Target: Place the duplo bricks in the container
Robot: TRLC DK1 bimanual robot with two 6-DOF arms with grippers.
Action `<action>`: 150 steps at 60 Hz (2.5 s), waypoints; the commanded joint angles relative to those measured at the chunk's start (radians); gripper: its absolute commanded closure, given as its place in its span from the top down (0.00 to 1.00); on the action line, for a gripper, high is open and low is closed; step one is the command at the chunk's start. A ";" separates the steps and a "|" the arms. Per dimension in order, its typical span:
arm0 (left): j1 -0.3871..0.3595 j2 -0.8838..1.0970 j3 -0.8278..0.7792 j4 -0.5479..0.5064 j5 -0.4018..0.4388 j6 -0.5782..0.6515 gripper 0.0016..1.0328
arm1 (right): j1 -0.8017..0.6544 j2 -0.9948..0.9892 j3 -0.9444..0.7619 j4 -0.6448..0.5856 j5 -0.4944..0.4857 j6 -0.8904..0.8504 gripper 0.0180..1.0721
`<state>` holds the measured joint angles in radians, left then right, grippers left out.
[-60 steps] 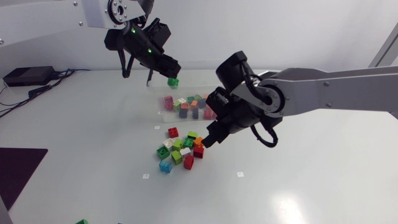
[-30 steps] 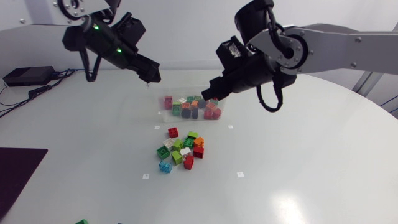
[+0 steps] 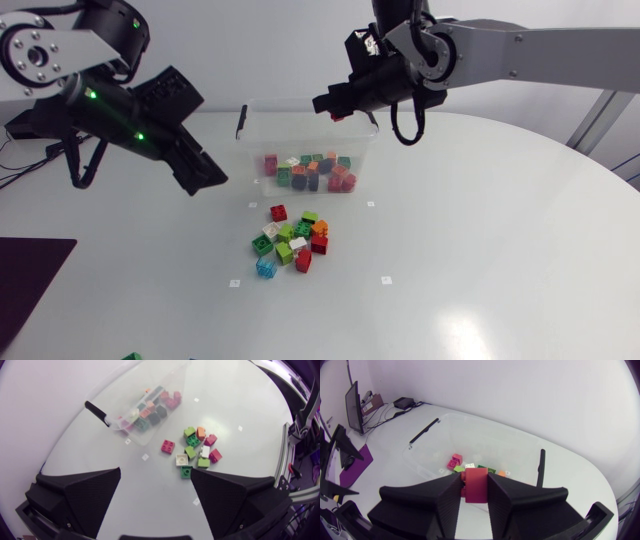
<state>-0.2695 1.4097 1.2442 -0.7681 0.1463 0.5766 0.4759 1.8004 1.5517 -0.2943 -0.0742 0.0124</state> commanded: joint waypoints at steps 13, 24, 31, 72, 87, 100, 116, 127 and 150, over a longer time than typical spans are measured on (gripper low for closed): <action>-0.071 0.063 -0.173 -0.005 -0.030 0.121 0.94 | -0.002 0.145 0.139 0.021 0.036 0.043 0.29; -0.117 0.143 -0.209 0.067 -0.060 0.115 0.94 | -0.010 0.212 0.203 0.017 0.062 0.044 0.37; -0.131 0.212 -0.196 0.121 -0.079 0.104 0.94 | -0.016 0.238 0.237 -0.002 0.073 0.049 0.67; -0.180 0.420 -0.118 0.237 -0.093 0.046 0.93 | -0.014 -0.041 -0.076 -0.012 0.074 0.055 0.93; -0.177 0.456 -0.098 0.259 -0.106 0.026 0.90 | 0.004 -0.193 -0.272 0.003 0.067 0.034 0.93; -0.178 0.486 -0.086 0.262 -0.109 0.011 0.79 | 0.056 -0.277 -0.417 -0.002 0.045 -0.006 0.93; -0.183 0.526 -0.088 0.263 -0.108 0.002 0.34 | 0.112 -0.271 -0.519 -0.039 -0.012 -0.137 0.92; -0.183 0.528 -0.106 0.257 -0.108 0.005 0.19 | 0.112 -0.199 -0.528 -0.066 -0.061 -0.235 0.87; -0.140 0.449 -0.154 0.217 -0.105 0.037 0.18 | 0.135 -0.012 -0.509 -0.025 -0.091 -0.368 0.75</action>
<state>-0.4274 1.8923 1.1179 -0.5274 0.0437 0.6025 0.5957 1.7538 1.0508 -0.3325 -0.1574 -0.3161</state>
